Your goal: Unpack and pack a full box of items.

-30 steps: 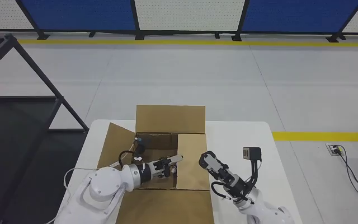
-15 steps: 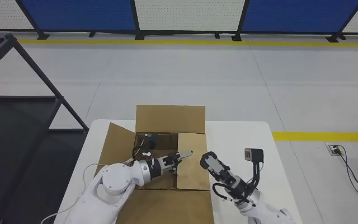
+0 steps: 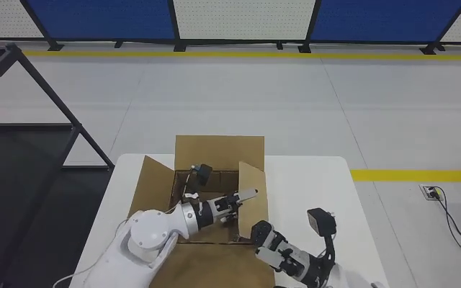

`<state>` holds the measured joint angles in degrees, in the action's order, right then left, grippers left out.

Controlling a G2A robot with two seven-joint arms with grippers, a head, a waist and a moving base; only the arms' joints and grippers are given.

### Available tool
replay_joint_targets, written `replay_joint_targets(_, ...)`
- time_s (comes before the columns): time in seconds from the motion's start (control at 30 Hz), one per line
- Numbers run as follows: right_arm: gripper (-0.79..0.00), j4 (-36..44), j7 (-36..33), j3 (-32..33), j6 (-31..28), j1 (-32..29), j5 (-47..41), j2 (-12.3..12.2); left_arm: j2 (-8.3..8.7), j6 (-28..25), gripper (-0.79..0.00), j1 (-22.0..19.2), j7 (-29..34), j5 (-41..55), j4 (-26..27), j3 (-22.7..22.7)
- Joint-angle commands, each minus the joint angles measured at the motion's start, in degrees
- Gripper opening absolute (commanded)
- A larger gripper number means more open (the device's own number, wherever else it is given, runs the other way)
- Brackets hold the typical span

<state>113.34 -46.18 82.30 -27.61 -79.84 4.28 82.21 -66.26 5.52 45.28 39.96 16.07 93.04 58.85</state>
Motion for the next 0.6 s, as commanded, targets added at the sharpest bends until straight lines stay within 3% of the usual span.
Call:
replay_joint_targets(0.0, 0.0, -0.01, 0.05, 0.02, -0.01, 0.01, -0.01, 0.01, -0.35, 0.38, 0.0, -1.35, 0.16, 0.24, -0.62, -0.83)
replay_joint_targets(0.37, 0.0, 1.98, 0.64, -1.11, 0.31, -1.4, 2.53, -0.45, -3.11, 0.43, 0.0, -8.4, 0.28, 3.09, -6.44, -7.03)
replay_joint_targets(0.57, 0.0, 3.38, 4.44, -1.38, 2.59, -2.79, 6.24, -0.89, -4.19, -0.39, 0.0, -10.49, 0.57, 3.45, -9.08, -8.81)
